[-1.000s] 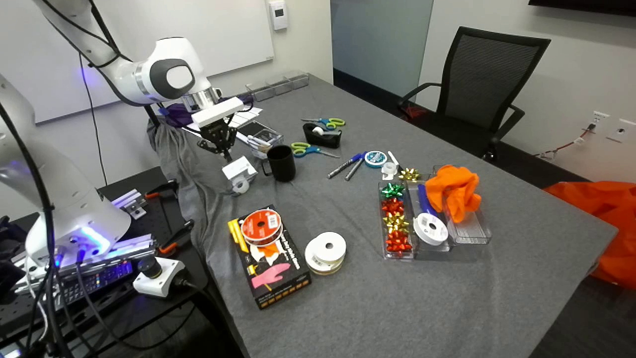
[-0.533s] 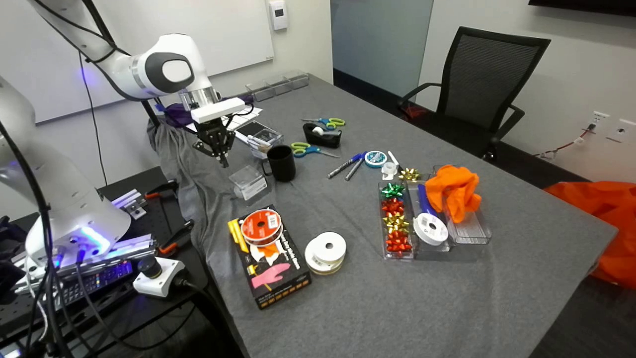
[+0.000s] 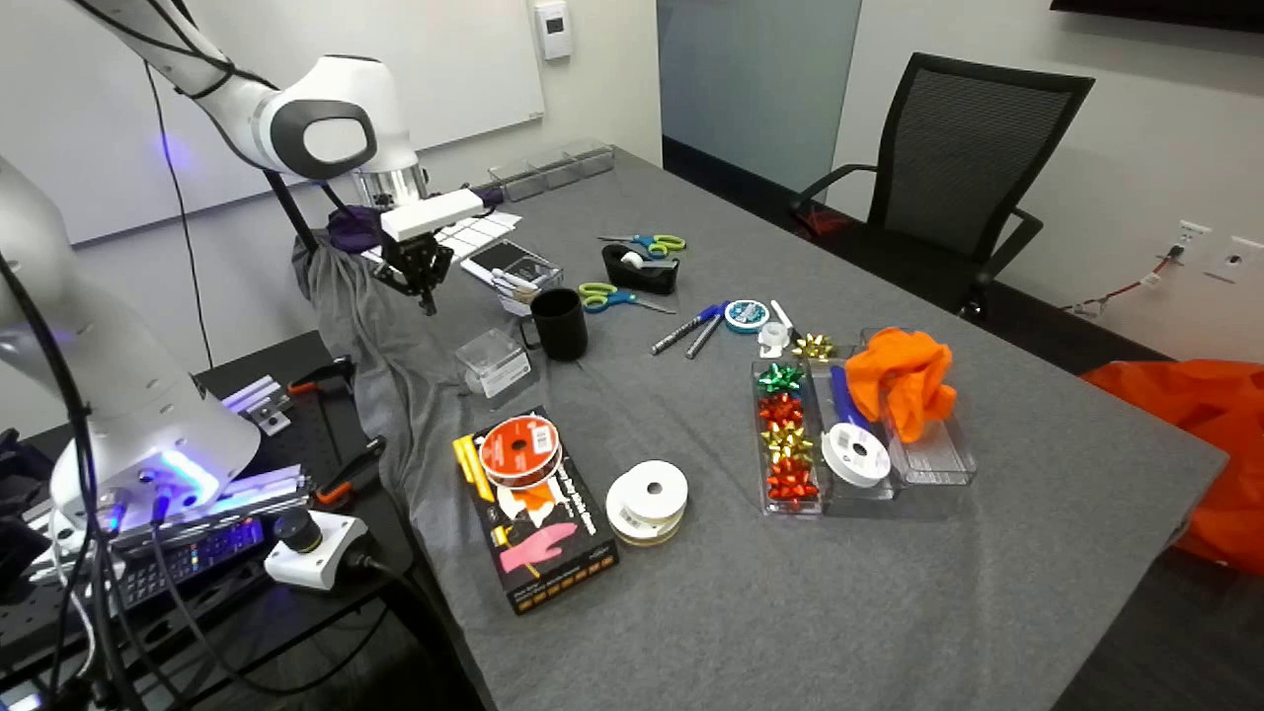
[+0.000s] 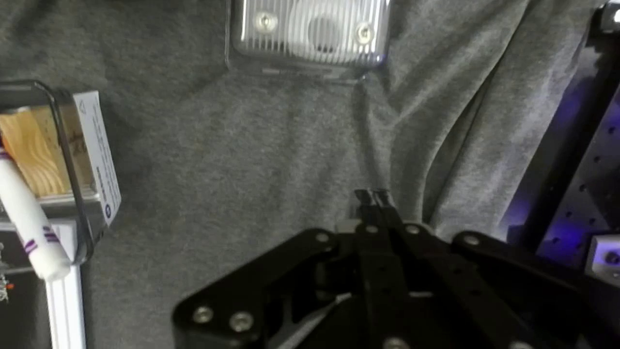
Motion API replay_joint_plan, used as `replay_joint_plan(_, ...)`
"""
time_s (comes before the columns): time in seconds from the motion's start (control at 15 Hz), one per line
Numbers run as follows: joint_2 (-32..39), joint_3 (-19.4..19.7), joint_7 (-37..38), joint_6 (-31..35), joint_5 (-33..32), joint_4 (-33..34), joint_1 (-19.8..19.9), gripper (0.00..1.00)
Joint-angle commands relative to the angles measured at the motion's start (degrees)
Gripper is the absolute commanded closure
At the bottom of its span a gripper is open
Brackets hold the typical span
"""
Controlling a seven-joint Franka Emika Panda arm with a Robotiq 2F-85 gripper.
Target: Flip the small and clear storage box upside down
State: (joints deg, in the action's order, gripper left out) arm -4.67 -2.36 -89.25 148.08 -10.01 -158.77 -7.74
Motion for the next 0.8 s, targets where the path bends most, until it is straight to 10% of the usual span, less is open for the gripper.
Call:
replay_joint_plan(0.0,-3.3,-0.8,-8.5,-1.9,10.4,-0.5,-2.3,0.74)
replay_joint_plan(0.73,-10.4,-1.2,-9.3,-5.7,15.0,-0.5,-6.2,0.06)
